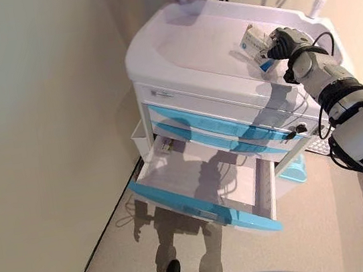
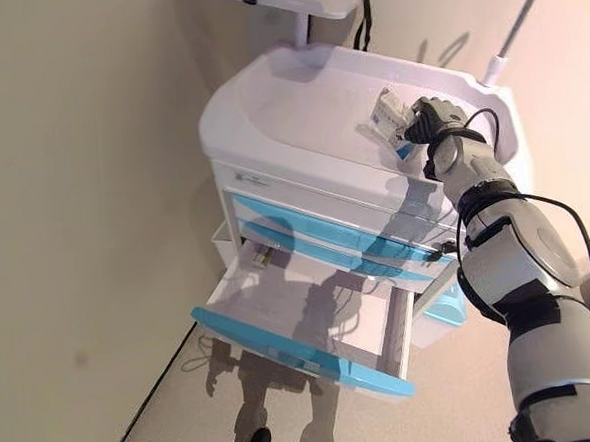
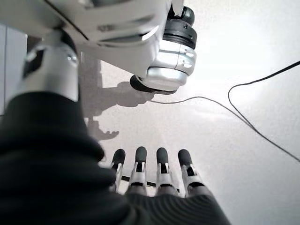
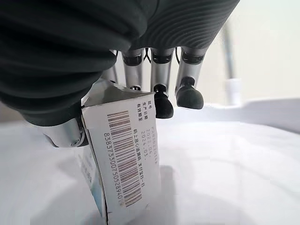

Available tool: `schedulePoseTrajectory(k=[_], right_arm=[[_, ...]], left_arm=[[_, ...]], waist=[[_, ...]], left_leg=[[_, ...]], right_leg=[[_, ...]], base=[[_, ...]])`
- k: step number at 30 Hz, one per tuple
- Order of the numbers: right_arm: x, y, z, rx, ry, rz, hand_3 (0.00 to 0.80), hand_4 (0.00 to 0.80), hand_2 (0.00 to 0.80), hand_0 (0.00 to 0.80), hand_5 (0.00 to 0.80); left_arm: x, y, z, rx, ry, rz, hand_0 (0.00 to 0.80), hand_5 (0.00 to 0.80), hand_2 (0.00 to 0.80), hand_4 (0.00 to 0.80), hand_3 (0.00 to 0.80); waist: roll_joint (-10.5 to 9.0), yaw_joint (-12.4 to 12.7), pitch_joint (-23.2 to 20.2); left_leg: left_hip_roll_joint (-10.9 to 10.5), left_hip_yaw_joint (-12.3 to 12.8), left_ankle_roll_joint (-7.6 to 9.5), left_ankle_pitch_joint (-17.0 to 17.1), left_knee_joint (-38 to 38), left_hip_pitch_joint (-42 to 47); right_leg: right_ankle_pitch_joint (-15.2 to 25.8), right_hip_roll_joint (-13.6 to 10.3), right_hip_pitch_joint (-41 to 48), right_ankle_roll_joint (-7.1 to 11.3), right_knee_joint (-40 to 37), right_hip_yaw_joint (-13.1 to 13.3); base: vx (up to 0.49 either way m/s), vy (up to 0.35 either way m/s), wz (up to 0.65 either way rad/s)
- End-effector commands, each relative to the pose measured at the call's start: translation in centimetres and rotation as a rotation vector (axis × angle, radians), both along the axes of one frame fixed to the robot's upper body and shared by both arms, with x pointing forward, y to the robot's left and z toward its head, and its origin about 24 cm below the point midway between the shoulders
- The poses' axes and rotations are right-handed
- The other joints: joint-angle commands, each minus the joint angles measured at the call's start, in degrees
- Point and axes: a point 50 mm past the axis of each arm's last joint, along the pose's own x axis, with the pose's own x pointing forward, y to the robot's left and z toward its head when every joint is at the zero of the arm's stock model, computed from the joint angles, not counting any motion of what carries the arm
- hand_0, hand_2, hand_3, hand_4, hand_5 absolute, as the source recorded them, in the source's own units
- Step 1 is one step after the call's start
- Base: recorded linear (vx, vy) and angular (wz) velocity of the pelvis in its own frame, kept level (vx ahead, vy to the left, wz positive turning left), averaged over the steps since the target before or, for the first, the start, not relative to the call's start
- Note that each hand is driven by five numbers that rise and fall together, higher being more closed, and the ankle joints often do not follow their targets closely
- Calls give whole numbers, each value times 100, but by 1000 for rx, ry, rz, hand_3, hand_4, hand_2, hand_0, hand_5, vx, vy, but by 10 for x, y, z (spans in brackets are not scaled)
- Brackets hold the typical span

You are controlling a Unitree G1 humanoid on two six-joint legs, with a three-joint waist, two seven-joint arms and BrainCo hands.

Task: Open the drawer and pick up the medicine

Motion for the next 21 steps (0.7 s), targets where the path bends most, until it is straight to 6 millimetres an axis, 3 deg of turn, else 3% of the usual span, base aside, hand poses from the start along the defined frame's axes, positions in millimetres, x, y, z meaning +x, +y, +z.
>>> schedulePoseTrajectory(k=[1,4,5,6,7,8,9,15,21], right_arm=[[-2,-11,38,-101,-65,-40,800,800,800,800,800],[-1,-10,34,-107,-47,-35,800,800,800,800,800],[-1,-10,34,-102,-43,-34,700,700,700,700,700],[-1,-8,33,-102,-39,-30,665,665,665,665,665],[0,-7,33,-99,-39,-24,515,515,515,515,515],[0,-7,33,-99,-39,-24,104,104,104,104,104],[1,-1,33,-80,-38,-2,0,0,0,0,0],[1,1,35,-37,-57,16,0,0,0,0,0],[-1,5,54,132,-180,57,0,0,0,0,0]], left_arm=[[9,5,3,34,0,-58,0,0,0,0,0],[11,5,3,34,-5,-62,0,0,0,0,0],[11,5,3,33,-5,-64,0,0,0,0,0],[11,5,3,33,-3,-67,0,0,0,0,0],[10,5,3,33,-1,-67,0,0,0,0,0],[10,5,3,33,-1,-67,0,0,0,0,0],[9,4,2,30,7,-72,0,0,0,0,0],[9,5,3,32,9,-71,0,0,0,0,0],[8,6,3,31,7,-71,0,0,0,0,0]], waist=[[-275,139,-136],[-290,151,-127],[-289,152,-125],[-291,155,-122],[-292,154,-122],[-292,154,-122],[-286,134,-137],[-274,91,-149],[-229,4,-167]], left_leg=[[-230,155,167,-30,-139,25],[-234,117,166,-29,-146,21],[-234,103,165,-28,-146,20],[-236,100,164,-27,-146,17],[-236,102,163,-27,-145,15],[-236,102,163,-27,-145,15],[-229,120,164,-38,-149,32],[-216,162,162,-53,-152,77],[-202,240,168,-52,-165,120]], right_leg=[[191,-149,-194,337,362,-116],[186,-155,-183,336,352,-147],[183,-158,-180,336,352,-156],[180,-158,-175,331,351,-160],[178,-158,-173,330,347,-164],[178,-158,-173,330,347,-164],[181,-156,-174,329,345,-149],[184,-160,-163,326,347,-112],[202,-160,-150,323,361,-55]], base=[[21,-18,7],[0,0,0],[6,-8,4],[-3,-8,6],[-3,-4,6],[0,2,4],[0,0,0],[0,0,0],[-10,3,-1]])
